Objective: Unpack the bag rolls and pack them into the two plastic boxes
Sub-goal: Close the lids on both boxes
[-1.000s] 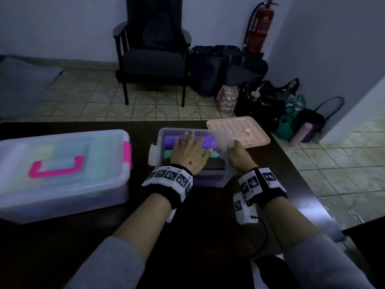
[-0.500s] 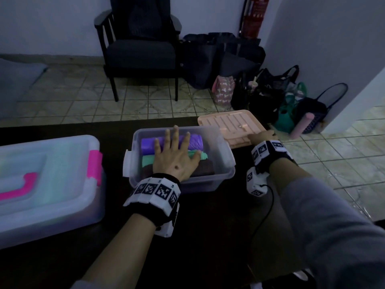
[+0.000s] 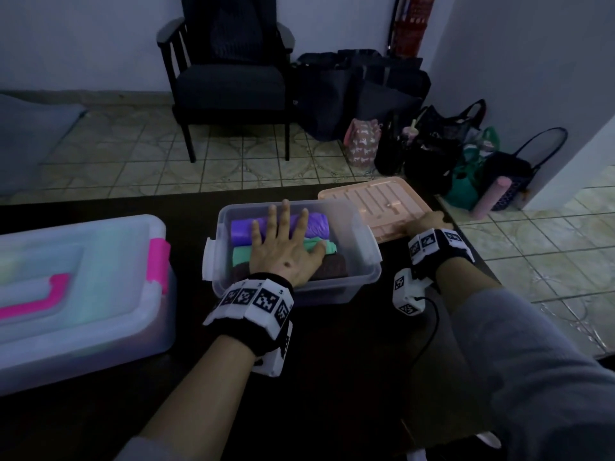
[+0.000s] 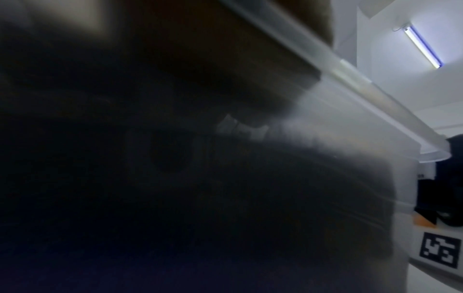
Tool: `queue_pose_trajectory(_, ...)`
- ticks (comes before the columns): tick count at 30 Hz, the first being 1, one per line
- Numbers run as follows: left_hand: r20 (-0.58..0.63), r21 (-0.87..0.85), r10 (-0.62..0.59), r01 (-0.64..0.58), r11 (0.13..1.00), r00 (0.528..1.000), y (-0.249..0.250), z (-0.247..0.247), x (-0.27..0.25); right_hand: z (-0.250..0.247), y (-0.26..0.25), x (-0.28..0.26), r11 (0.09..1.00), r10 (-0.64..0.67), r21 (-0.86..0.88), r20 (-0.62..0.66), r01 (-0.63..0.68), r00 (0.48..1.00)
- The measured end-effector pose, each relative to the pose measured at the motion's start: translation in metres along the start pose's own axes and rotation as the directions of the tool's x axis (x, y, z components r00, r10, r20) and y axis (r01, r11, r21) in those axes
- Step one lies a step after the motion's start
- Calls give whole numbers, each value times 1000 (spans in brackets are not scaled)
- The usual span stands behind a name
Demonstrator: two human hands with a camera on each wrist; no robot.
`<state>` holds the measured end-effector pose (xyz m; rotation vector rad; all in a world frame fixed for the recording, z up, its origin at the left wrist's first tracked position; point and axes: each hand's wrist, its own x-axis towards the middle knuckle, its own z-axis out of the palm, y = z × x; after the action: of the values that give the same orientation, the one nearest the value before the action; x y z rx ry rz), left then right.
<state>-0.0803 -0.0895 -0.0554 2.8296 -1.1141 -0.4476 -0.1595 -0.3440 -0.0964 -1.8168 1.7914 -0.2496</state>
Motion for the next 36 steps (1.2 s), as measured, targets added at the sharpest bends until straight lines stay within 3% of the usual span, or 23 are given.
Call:
queue_pose_trajectory(7, 4, -9, 11, -11, 1000, 1000, -1, 3, -19, -16, 12, -24, 946, 47, 325, -63, -24, 997)
queue_pose_trajectory(10, 7, -10, 11, -11, 1000, 1000, -1, 7, -31, -23, 17, -33, 868, 18, 495, -98, 33, 995)
queue_pose_trajectory(12, -2, -15, 11, -11, 1000, 1000, -2, 9, -41, -33, 17, -42, 785, -47, 614, -81, 87, 996)
queue_pose_trajectory(15, -7, -16, 16, -16, 1000, 1000, -2, 13, -53, -58, 6, -70, 678, -295, 698, -27, 230, 955)
queue_pose_trajectory(17, -6, -20, 28, -28, 999, 1000, -2, 15, -61, -76, -4, -97, 599, -494, 708, -42, 375, 869)
queue_pose_trajectory(19, -12, -56, 60, -61, 997, 998, -3, 15, -68, -89, -13, -128, 535, -685, 611, -89, 583, 723)
queue_pose_trajectory(21, -50, -205, 99, -108, 973, 994, -6, 13, -74, -96, -19, -161, 491, -816, 438, -71, 753, 573)
queue_pose_trajectory(23, -179, -457, 83, -157, 875, 980, -14, 7, -81, -97, -24, -195, 429, -893, 252, -24, 867, 449)
queue_pose_trajectory(25, -386, -620, -43, -225, 751, 921, -29, -1, -91, -90, -24, -228, 349, -937, 113, 61, 930, 344)
queue_pose_trajectory(27, -503, -663, -217, -212, 718, 837, -50, -8, -104, -79, -21, -255, 288, -933, -6, 224, 958, 282)
queue_pose_trajectory(28, -487, -688, -290, -157, 709, 824, -61, -10, -111, -72, -19, -266, 256, -903, -76, 336, 964, 267)
queue_pose_trajectory(30, -389, -720, -365, -32, 693, 846, -78, -11, -124, -54, -10, -285, 211, -857, -95, 461, 973, 230)
queue_pose_trajectory(32, -317, -706, -347, 25, 708, 883, -86, -6, -133, -35, 0, -299, 235, -858, 81, 486, 969, 167)
queue_pose_trajectory(36, -285, -688, -320, 40, 725, 903, -93, 2, -139, -16, 8, -311, 238, -869, 130, 470, 962, 152)
